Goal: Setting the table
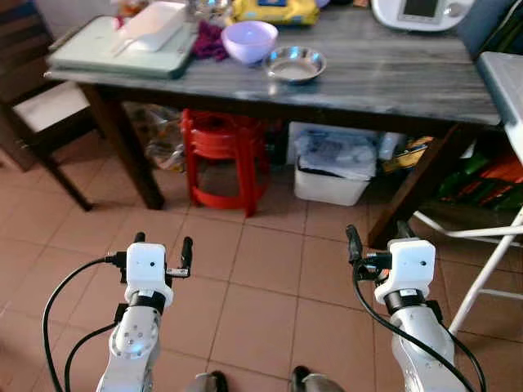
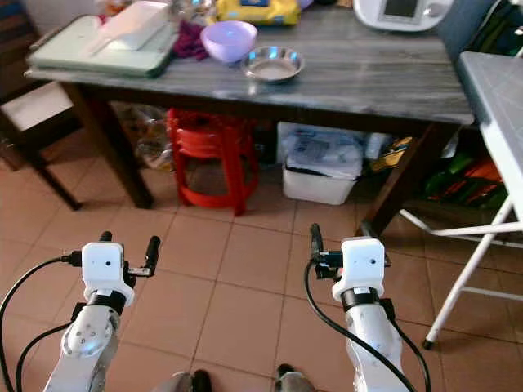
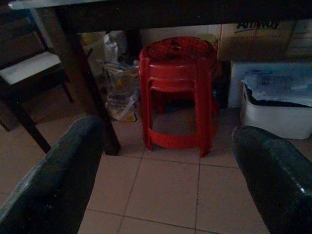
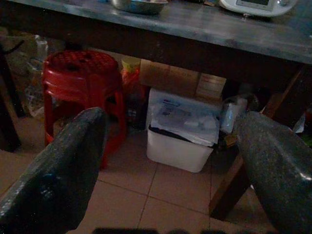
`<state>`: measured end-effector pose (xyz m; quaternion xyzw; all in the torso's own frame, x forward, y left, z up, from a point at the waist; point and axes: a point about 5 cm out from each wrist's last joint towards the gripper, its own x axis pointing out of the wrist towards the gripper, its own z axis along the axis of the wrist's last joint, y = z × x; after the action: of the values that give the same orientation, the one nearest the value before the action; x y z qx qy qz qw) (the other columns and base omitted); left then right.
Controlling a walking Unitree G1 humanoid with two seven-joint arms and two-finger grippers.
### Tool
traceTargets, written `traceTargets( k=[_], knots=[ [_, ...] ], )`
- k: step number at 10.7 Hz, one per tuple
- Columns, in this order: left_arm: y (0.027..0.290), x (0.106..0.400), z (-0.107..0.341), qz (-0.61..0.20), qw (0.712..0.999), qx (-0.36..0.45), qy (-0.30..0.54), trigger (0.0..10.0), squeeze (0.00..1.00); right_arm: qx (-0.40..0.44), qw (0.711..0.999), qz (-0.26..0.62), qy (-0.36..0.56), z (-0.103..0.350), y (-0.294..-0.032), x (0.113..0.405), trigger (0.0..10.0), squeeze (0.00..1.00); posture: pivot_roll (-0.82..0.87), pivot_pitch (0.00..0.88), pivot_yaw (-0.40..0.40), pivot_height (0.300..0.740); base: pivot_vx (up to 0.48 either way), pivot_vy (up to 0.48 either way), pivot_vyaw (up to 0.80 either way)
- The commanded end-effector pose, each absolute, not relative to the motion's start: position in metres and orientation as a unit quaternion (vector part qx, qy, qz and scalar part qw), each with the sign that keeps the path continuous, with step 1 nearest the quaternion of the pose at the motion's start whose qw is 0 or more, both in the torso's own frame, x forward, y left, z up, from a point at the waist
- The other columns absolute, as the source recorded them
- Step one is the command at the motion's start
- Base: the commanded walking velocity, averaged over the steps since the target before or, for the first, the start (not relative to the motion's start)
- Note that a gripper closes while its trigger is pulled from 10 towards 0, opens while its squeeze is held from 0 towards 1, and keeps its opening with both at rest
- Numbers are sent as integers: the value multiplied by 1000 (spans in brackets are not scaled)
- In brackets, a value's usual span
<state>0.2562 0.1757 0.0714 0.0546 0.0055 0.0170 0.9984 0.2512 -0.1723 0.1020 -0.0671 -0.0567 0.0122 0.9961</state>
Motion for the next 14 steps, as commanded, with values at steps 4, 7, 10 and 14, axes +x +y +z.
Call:
traceTargets(
  k=[4, 7, 10, 14],
  knots=[
    [178, 252, 70, 16, 998, 62, 13, 10000, 0, -63, 997, 11, -49, 98, -173, 248, 10000, 0, -69, 161, 43, 740, -267, 0, 0],
    [175, 253, 73, -12, 999, 50, 4, 10000, 0, -62, 997, 9, -48, 98, -173, 248, 10000, 0, -72, 163, 46, 740, 0, 0, 0],
    [169, 252, 76, -48, 998, 35, -4, 10000, 0, -64, 997, 8, -48, 98, -173, 248, 10000, 0, -73, 162, 48, 740, 0, 0, 0],
    [168, 253, 77, -58, 998, 26, -5, 10000, 0, -63, 997, 7, -47, 98, -172, 249, 10000, 0, -72, 159, 51, 740, 0, -304, 0]
  ],
)
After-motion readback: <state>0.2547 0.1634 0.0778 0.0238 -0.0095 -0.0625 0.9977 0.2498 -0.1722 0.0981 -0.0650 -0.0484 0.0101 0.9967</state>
